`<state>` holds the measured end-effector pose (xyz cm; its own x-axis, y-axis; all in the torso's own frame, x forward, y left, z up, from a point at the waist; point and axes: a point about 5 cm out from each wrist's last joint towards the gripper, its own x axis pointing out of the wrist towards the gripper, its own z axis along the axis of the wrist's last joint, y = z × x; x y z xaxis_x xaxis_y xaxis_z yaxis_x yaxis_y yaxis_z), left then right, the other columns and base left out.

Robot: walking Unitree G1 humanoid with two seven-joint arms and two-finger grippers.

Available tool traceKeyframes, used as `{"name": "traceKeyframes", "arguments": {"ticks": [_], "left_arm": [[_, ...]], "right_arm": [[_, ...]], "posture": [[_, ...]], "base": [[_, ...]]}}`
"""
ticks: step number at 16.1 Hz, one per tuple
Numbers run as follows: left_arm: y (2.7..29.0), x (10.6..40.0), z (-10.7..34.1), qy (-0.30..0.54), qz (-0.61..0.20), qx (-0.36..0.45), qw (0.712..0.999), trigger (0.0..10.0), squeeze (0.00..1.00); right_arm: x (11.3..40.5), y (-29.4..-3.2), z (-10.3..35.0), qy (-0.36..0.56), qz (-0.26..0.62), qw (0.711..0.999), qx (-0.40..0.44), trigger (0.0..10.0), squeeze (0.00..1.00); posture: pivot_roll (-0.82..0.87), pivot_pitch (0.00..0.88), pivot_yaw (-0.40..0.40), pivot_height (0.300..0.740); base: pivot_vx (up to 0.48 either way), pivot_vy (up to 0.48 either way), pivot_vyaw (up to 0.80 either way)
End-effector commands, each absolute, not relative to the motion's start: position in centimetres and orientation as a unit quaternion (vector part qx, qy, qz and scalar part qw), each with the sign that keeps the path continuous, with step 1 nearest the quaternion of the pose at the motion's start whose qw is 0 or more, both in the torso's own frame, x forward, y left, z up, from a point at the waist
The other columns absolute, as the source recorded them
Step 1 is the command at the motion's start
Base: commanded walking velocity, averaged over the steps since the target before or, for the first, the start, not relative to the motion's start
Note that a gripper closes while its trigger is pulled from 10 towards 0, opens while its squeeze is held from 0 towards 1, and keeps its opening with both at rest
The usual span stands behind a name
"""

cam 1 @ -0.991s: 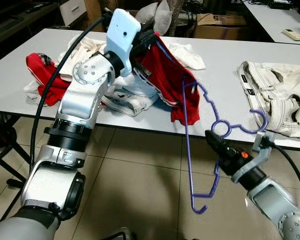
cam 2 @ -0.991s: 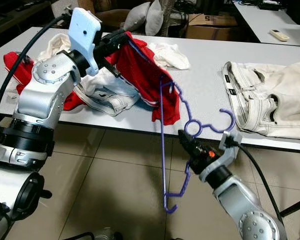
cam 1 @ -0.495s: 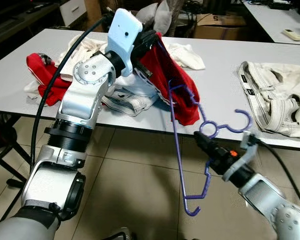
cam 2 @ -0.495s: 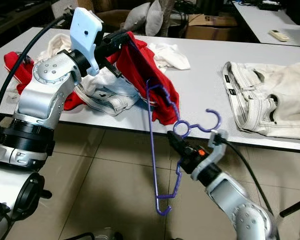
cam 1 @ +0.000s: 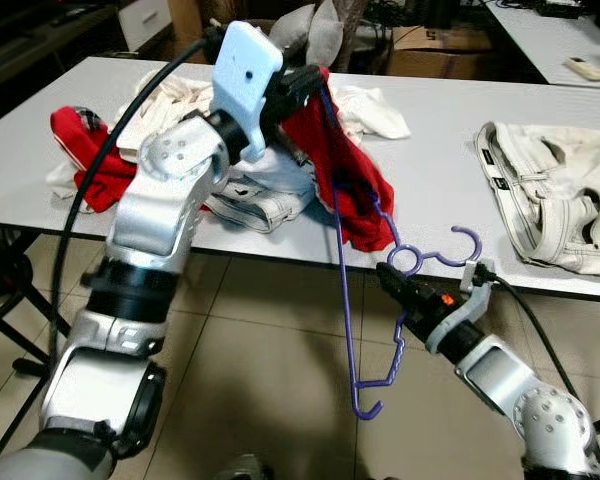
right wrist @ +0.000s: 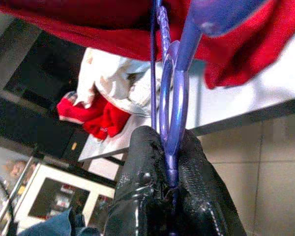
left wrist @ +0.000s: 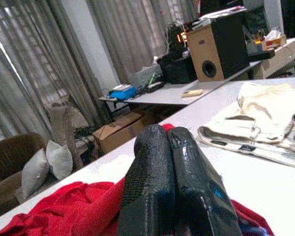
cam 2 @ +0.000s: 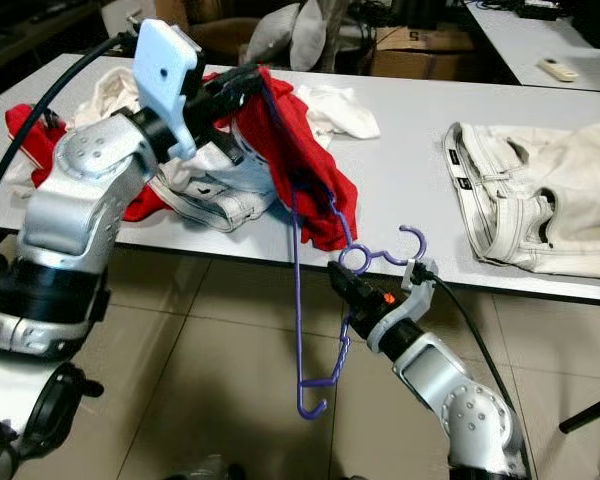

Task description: Hang hanger

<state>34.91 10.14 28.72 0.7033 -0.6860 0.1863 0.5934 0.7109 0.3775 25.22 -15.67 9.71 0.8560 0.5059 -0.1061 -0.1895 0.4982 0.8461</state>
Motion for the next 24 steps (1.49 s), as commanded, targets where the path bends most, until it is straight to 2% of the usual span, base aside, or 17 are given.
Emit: {"name": "traceKeyframes", "arguments": {"ticks": [1, 7, 10, 12, 14, 15, 16, 19, 21, 24], "left_arm": [[10.4, 34.6, 28.9, -0.161, -0.355, 0.152, 0.908, 0.0, 0.00], [12.7, 33.7, 27.0, -0.119, -0.339, 0.172, 0.917, 0.0, 0.00], [13.4, 32.7, 25.1, -0.091, -0.330, 0.193, 0.920, 0.0, 0.00], [12.9, 32.4, 22.5, -0.068, -0.325, 0.189, 0.924, 0.0, 0.00], [12.3, 32.4, 20.9, -0.054, -0.317, 0.180, 0.930, 0.0, 0.00], [11.3, 32.5, 19.9, -0.047, -0.315, 0.166, 0.933, 0.0, 0.00], [10.3, 32.3, 19.3, -0.043, -0.325, 0.159, 0.931, 0.0, 0.00], [8.0, 31.3, 17.8, -0.032, -0.365, 0.152, 0.918, 0.0, 0.00], [8.1, 31.2, 16.7, -0.017, -0.367, 0.161, 0.916, 0.0, 0.00], [9.1, 31.3, 15.8, -0.002, -0.349, 0.171, 0.921, 0.0, 0.00]], "right_arm": [[25.7, -15.9, 9.7, 0.170, 0.185, 0.848, 0.466, 10.0, 0.00], [27.9, -16.4, 10.2, 0.160, 0.113, 0.824, 0.531, 10.0, 0.00], [29.7, -16.9, 12.7, 0.115, 0.084, 0.789, 0.598, 10.0, 0.00], [30.7, -16.9, 14.9, 0.066, 0.073, 0.762, 0.640, 10.0, 0.00], [31.3, -16.9, 15.4, 0.043, 0.046, 0.762, 0.645, 10.0, 0.00], [32.1, -16.8, 15.1, 0.028, 0.004, 0.753, 0.657, 10.0, 0.00], [32.7, -16.6, 14.7, 0.022, -0.035, 0.729, 0.683, 10.0, 0.00], [34.5, -14.6, 15.7, 0.015, -0.041, 0.692, 0.721, 10.0, 0.00], [35.4, -13.3, 16.7, 0.015, -0.025, 0.675, 0.738, 10.0, 0.00], [35.8, -12.8, 17.4, 0.004, -0.015, 0.655, 0.756, 10.0, 0.00]], "posture": [[0.03, 0.000, 0.056, 0.740], [0.04, 0.015, 0.056, 0.740], [0.04, 0.022, 0.044, 0.740], [0.04, 0.025, 0.036, 0.740], [0.04, 0.026, 0.037, 0.740], [0.04, 0.026, 0.048, 0.740], [0.04, 0.028, 0.054, 0.740], [0.03, 0.028, 0.068, 0.740], [0.04, 0.029, 0.066, 0.740], [0.05, 0.032, 0.061, 0.740]], "base": [[0.000, 0.000, 0.00], [0.000, 0.000, 0.00], [0.000, 0.000, 0.00], [0.000, 0.000, 0.00], [0.000, 0.000, 0.00], [0.000, 0.000, 0.00], [0.000, 0.000, 0.00], [0.000, 0.000, 0.00], [0.000, 0.000, 0.00], [0.000, 0.000, 0.00]]}}
